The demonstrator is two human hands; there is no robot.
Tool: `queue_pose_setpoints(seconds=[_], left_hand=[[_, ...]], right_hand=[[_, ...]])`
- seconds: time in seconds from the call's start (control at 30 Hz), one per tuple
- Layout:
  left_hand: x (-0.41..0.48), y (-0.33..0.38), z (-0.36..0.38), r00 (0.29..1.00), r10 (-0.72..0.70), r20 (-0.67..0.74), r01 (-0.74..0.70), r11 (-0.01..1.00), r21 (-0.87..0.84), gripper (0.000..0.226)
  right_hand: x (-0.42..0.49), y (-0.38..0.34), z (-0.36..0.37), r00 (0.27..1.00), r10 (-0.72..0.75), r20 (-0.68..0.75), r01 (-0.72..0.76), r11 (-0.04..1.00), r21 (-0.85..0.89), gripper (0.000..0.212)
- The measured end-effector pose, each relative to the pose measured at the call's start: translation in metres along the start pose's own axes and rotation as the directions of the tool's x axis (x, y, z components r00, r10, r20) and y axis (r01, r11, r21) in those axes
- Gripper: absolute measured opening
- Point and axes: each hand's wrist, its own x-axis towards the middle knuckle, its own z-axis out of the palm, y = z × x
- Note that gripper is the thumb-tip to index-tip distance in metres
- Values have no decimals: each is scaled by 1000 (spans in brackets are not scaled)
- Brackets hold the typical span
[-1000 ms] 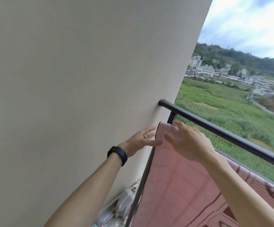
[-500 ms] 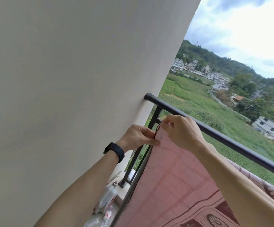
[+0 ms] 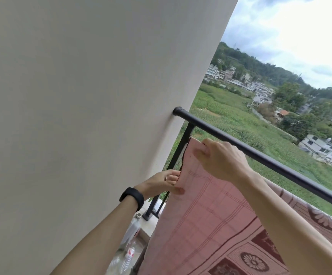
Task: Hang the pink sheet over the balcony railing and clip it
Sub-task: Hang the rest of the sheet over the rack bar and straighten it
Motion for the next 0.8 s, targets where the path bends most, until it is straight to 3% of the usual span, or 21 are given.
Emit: queue_pose_setpoints(seconds=[0.13, 0.2, 0.33, 0.47, 0.6, 0.73, 0.8], left_hand=[[-6, -38, -8, 975, 35, -221, 12, 979, 204, 23], [-11, -42, -10, 945, 85, -316, -16, 976, 217, 19], [-20, -52, -2, 909, 129, -396, -29, 968, 248, 22], [-28, -95, 12, 957, -26, -290, 125, 936, 328, 36], [-36, -133, 10, 945, -61, -320, 235, 807, 541, 22], [-48, -135, -11, 922, -68, -380, 346, 585, 734, 50], [-55, -139, -9, 880, -50, -472, 407, 590, 697, 54]], right_hand=[[0, -2, 19, 980, -95, -176, 82, 993, -82, 38], [0, -2, 26, 965, -124, -232, 100, 989, -110, 38], [0, -2, 35, 942, -134, -309, 97, 987, -130, 40], [-2, -3, 43, 907, -126, -401, 62, 984, -168, 39], [-3, -7, 49, 889, -121, -442, 36, 980, -197, 38], [-3, -9, 46, 893, -109, -437, 32, 983, -181, 36], [-3, -10, 45, 893, -118, -434, 40, 982, -184, 35]])
